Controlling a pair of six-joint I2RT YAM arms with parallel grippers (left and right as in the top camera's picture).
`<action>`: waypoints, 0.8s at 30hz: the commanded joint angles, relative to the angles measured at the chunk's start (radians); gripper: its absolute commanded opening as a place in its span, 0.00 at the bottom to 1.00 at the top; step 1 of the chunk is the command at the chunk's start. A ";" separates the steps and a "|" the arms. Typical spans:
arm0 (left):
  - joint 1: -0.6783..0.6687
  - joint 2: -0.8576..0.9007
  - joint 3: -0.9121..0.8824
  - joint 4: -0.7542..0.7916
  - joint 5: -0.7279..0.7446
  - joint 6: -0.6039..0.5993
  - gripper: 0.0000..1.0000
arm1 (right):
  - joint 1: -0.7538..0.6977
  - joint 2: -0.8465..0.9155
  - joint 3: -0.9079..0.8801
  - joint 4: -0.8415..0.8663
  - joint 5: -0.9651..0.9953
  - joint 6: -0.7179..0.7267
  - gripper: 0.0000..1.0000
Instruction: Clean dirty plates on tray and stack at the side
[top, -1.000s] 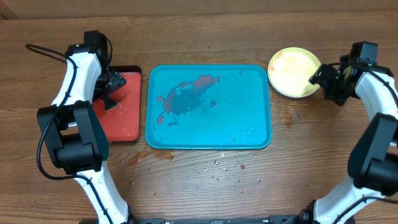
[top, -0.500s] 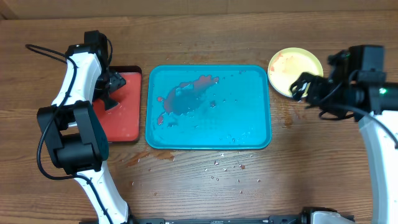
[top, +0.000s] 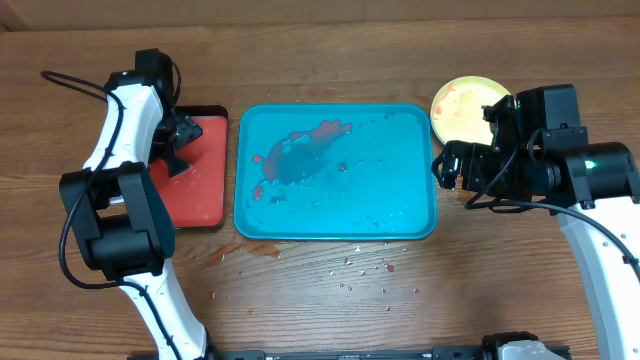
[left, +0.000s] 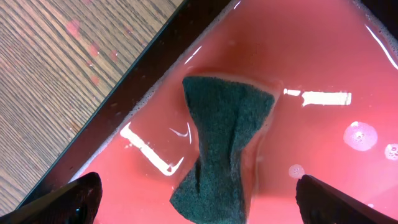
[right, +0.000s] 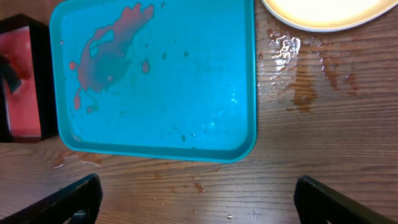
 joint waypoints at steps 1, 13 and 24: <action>-0.006 -0.002 0.002 0.000 0.001 0.001 1.00 | 0.005 -0.008 0.002 -0.010 0.014 0.010 1.00; -0.006 -0.002 0.002 0.000 0.001 0.001 1.00 | 0.003 -0.180 -0.116 0.175 0.104 0.010 1.00; -0.006 -0.002 0.002 0.000 0.001 0.001 1.00 | 0.003 -0.668 -0.610 0.603 0.139 0.010 1.00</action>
